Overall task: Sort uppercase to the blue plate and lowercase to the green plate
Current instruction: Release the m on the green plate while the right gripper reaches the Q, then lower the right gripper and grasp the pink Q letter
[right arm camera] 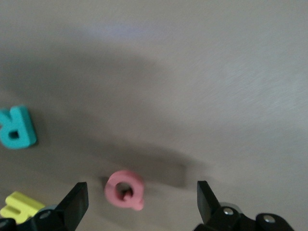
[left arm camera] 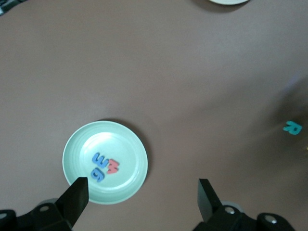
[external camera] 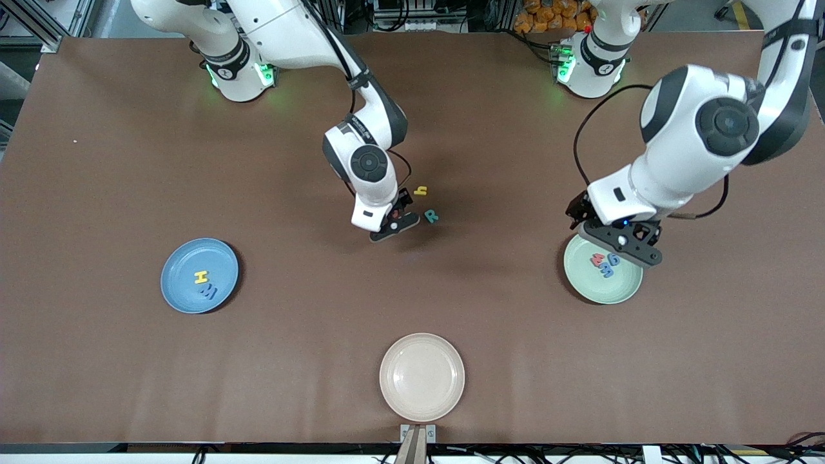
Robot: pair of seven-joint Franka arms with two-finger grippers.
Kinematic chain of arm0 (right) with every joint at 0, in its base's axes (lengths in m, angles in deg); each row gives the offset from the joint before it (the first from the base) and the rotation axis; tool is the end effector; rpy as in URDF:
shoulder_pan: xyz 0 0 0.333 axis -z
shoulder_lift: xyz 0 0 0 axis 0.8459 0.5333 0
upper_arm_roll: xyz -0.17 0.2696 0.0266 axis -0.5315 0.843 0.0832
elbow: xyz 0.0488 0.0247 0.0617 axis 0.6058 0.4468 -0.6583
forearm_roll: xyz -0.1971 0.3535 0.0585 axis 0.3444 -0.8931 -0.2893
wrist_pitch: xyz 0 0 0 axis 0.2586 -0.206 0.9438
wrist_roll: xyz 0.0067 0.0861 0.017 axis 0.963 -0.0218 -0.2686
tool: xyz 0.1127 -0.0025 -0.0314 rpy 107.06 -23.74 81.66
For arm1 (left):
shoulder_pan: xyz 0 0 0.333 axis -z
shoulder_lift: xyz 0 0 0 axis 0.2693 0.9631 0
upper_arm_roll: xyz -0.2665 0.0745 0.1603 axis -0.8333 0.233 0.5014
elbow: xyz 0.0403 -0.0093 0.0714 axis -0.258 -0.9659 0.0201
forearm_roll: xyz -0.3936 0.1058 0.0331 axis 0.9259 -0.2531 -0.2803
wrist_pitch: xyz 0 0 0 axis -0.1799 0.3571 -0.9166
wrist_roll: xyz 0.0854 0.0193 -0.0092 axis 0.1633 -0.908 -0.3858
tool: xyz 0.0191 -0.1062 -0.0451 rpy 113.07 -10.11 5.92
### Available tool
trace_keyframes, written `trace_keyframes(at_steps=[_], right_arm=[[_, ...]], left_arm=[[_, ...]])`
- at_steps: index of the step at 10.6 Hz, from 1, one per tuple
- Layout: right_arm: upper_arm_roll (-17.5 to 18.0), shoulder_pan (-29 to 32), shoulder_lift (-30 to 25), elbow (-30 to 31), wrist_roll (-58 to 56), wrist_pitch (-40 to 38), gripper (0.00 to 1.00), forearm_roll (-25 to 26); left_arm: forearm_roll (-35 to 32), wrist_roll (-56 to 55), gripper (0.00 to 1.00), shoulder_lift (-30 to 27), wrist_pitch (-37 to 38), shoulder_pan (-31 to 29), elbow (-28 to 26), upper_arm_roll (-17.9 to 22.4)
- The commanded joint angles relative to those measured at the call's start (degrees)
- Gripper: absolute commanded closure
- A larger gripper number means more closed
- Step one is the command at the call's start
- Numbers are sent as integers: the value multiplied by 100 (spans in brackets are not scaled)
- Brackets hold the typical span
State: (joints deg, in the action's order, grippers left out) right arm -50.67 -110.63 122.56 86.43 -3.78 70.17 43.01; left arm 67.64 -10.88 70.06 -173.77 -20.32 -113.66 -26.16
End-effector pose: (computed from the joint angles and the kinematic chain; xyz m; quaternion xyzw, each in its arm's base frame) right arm 0.4708 0.4607 0.1637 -0.9730 -0.2260 0.0471 0.0081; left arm 0.6018 -0.2005 0.4714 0.9704 -0.2389 0.0343 0.0094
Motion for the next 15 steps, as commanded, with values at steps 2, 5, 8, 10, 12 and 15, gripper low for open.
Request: trace_keyframes(at_steps=[2, 5, 8, 10, 12, 15], right_arm=[[-34, -128, -314, 576, -77, 407, 0, -11], [-34, -181, -226, 568, -77, 664, 0, -11], [-51, -295, -226, 542, -77, 681, 0, 7], [-51, -304, -226, 550, -77, 681, 0, 7], [-51, -295, -226, 550, -77, 681, 0, 7], [-51, -313, -130, 559, -86, 935, 36, 68]], left_arm=[[134, -732, 0, -514, 476, 242, -105, 23], [116, -627, 0, -567, 504, 268, -106, -4], [99, -407, 0, -550, 504, 356, -158, -39], [72, -416, 0, -497, 504, 374, -167, -74], [64, -416, 0, -435, 478, 374, -150, -74], [55, -407, 0, -391, 443, 365, -141, -74]])
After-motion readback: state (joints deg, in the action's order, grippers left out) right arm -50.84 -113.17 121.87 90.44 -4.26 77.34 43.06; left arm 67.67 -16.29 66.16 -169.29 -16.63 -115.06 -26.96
